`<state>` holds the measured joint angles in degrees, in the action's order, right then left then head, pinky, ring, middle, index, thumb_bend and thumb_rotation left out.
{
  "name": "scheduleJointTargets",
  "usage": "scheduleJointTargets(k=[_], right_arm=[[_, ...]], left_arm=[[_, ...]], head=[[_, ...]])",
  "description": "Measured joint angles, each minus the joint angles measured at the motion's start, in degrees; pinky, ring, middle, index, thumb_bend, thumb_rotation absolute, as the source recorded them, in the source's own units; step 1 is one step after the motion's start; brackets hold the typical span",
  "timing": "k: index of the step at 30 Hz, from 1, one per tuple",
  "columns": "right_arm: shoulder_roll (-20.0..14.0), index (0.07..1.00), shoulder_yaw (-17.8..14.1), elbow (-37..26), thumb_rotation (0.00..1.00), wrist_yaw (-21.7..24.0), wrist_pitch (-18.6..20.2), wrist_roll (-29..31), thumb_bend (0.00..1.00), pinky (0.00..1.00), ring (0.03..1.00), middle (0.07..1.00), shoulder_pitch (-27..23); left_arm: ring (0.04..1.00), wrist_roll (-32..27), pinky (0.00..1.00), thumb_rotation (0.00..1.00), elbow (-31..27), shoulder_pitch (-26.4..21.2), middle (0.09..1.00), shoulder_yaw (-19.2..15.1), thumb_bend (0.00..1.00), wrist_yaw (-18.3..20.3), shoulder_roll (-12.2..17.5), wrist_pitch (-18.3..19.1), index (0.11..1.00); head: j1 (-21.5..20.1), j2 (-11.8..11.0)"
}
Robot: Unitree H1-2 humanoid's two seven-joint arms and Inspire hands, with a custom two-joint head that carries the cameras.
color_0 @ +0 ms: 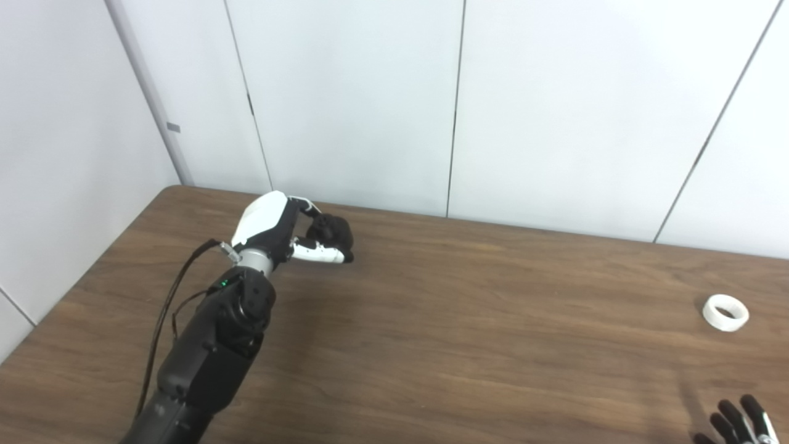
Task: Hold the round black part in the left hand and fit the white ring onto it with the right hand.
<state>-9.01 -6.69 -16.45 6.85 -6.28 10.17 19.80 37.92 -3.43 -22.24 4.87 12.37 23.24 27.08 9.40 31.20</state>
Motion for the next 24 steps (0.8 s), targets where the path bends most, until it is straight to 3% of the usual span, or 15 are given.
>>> scheduleJointTargets(k=[6,13,19,24], right_arm=[[0.1,0.981,0.4,-1.4,1.0,-0.8,2.2,-0.6,0.58,0.89,0.939,0.932,0.0],[0.2,0.947,1.0,-1.7,1.0,-2.0,2.4,-2.0,0.58,0.84,0.907,0.904,0.0],[0.4,0.934,1.7,-2.8,0.94,-2.5,3.7,-3.0,0.6,0.83,0.907,0.896,0.0],[0.4,0.941,3.0,-4.9,0.94,-3.5,6.5,-5.2,0.61,0.84,0.913,0.895,0.0]], left_arm=[[0.917,4.3,0.89,0.05,-10.3,1.8,0.8,1.8,0.52,8.1,-2.6,-0.1,0.485],[0.922,5.8,0.91,0.05,-16.9,3.7,0.799,3.9,0.52,13.7,-3.8,0.0,0.484],[0.916,8.3,0.99,0.05,-21.2,6.5,0.788,7.9,0.52,14.8,-5.7,-0.3,0.482],[0.896,11.1,1.0,0.05,-21.8,11.3,0.772,12.4,0.52,12.8,-8.7,-3.3,0.482]], head=[[-2.5,1.6],[-5.9,4.0],[-8.7,6.1],[-9.3,7.2]])
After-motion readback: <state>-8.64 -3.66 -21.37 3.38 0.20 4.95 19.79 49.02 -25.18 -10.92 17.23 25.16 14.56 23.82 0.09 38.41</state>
